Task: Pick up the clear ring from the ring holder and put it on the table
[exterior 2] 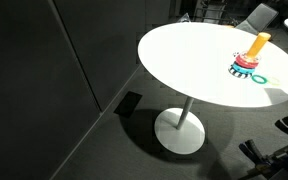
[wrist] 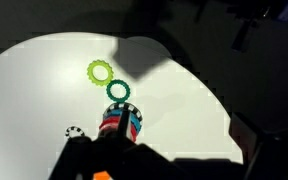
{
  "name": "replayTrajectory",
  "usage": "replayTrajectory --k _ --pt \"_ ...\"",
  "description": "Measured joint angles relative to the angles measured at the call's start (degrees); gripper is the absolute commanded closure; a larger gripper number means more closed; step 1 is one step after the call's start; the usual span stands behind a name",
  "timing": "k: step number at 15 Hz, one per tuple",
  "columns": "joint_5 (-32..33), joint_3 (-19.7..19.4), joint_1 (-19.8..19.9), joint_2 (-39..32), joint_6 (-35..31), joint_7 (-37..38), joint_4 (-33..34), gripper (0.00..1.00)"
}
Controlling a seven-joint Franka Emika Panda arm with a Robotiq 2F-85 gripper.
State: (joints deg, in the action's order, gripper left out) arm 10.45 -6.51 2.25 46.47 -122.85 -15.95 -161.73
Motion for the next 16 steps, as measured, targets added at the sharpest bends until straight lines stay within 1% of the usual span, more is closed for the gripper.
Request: replayTrajectory --k 3,8,11,16 --pt "0.0 0.0 0.0 -1.5 0.0 0.3 0.8 0.0" --pt "0.0 -0.1 0.2 -6.2 -1.6 1.8 2.2 0.0" --pt "0.0 -0.1 1.1 -10.2 -4.0 3.4 3.0 0.0" --pt "-0.5 -0.2 2.9 -19.0 -10.2 6.7 5.3 0.0"
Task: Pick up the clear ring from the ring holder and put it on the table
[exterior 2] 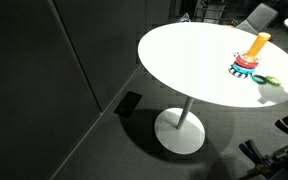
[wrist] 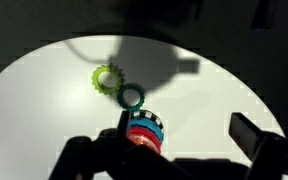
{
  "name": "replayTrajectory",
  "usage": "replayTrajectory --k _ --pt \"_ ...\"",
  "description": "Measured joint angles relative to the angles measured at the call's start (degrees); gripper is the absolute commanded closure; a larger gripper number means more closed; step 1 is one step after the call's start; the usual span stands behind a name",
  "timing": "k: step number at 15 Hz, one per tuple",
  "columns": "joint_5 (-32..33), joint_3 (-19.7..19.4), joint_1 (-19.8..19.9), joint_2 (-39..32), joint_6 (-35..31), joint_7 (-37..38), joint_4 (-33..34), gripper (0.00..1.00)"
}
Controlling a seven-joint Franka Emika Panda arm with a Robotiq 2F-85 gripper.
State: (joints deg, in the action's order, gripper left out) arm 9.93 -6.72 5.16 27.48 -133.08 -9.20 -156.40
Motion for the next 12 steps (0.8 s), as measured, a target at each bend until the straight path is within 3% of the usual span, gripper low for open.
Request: replayTrajectory --k 12 --pt "-4.4 -0.3 0.7 -18.5 -13.3 8.4 7.9 0.0"
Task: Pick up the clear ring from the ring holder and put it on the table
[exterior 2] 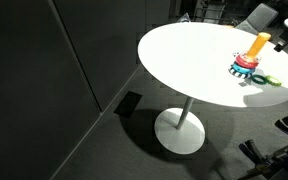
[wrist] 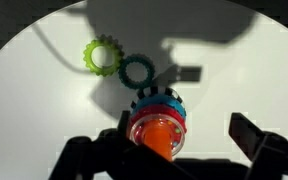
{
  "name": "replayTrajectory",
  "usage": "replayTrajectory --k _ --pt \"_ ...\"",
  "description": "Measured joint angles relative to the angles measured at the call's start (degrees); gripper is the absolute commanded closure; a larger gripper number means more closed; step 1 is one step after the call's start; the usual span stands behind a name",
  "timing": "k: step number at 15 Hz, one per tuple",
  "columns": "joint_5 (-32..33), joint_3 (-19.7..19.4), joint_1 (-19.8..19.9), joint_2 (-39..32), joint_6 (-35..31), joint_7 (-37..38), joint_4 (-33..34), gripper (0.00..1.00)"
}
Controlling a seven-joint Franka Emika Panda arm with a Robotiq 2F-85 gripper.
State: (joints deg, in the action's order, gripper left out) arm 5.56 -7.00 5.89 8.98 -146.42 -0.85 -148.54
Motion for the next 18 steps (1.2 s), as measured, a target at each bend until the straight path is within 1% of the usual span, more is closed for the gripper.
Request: replayTrajectory --k 5,14,18 --pt "0.0 0.1 0.1 -5.1 -2.8 3.4 2.3 0.0" --pt "0.1 0.2 0.1 -5.9 -2.8 4.1 2.8 0.0" --pt "0.1 0.2 0.1 -7.7 -3.2 5.3 3.1 0.0"
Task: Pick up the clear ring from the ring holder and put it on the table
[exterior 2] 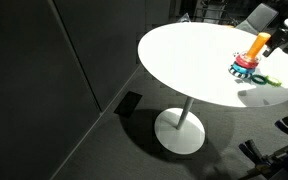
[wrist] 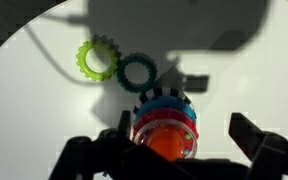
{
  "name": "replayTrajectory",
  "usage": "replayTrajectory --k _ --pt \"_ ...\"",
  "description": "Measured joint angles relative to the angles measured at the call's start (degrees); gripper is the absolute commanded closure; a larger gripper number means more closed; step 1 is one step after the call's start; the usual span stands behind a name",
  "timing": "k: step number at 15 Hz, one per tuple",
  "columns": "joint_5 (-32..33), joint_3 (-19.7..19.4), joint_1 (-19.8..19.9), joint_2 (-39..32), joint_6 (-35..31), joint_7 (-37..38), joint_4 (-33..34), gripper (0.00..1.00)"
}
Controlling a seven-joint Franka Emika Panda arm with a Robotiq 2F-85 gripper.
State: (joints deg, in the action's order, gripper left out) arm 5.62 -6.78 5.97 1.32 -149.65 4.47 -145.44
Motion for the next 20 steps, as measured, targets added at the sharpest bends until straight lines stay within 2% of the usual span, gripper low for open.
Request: replayTrajectory --k 13,20 --pt "1.9 -1.0 -0.2 -7.8 -15.3 8.8 0.2 0.0" --pt "2.9 -3.6 -2.3 -11.3 -17.9 11.2 2.0 0.0"
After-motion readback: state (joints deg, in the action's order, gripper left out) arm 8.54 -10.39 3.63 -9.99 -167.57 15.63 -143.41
